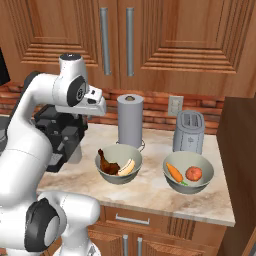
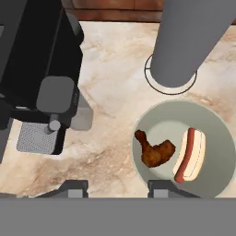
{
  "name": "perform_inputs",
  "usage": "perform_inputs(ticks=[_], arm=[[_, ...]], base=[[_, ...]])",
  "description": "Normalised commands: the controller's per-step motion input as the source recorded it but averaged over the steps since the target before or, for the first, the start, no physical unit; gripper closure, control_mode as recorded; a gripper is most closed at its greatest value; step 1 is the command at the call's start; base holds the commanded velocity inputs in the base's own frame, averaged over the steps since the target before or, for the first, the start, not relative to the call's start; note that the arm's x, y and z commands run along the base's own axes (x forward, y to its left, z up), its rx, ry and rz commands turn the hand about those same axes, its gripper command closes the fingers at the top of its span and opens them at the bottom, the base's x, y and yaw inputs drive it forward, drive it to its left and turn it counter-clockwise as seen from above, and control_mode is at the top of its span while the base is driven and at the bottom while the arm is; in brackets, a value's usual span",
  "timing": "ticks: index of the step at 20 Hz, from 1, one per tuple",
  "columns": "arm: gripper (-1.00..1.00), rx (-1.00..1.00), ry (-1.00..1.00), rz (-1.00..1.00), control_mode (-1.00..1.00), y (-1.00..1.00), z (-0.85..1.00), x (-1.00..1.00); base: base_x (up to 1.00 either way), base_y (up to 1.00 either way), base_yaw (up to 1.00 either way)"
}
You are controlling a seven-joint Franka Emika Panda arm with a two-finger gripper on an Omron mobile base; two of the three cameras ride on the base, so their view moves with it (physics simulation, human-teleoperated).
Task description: Place the bowl containing the squash and carrot in the microwave. Close the microwave door and press the start button to microwave the meal.
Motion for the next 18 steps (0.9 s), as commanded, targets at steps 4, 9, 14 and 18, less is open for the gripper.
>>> perform_inputs(ticks=[4, 9, 14, 18], arm=[[-1.00, 0.00, -0.01, -0.03, -1.00, -0.13, -0.06, -0.21], [-1.00, 0.01, -0.06, -0.12, -1.00, -0.44, -0.31, -0.46], [-1.00, 0.04, -0.12, -0.21, -1.00, -0.52, -0.44, -0.47], [-1.00, 0.08, -0.14, -0.27, -1.00, -0.58, -0.43, -0.36]], base=[[0.00, 0.00, 0.00], [0.00, 0.00, 0.00], [0.00, 0.00, 0.00], [0.00, 0.00, 0.00]])
